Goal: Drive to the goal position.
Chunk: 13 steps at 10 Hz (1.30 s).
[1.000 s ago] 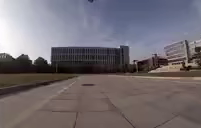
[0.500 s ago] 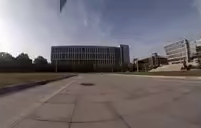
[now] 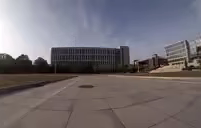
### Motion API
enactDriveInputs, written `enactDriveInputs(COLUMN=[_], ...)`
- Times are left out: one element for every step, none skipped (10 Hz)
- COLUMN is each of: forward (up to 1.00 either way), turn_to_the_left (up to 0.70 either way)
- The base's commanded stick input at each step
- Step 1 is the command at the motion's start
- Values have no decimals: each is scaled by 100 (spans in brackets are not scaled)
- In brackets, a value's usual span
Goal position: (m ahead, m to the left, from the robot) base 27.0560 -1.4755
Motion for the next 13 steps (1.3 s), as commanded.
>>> enactDriveInputs(forward=[70,70,70,70,70,70,70,70,70,70,70,70,70], turn_to_the_left=[-35,-35,-35,-34,-14,0,0,0,0,0,0,0,0])
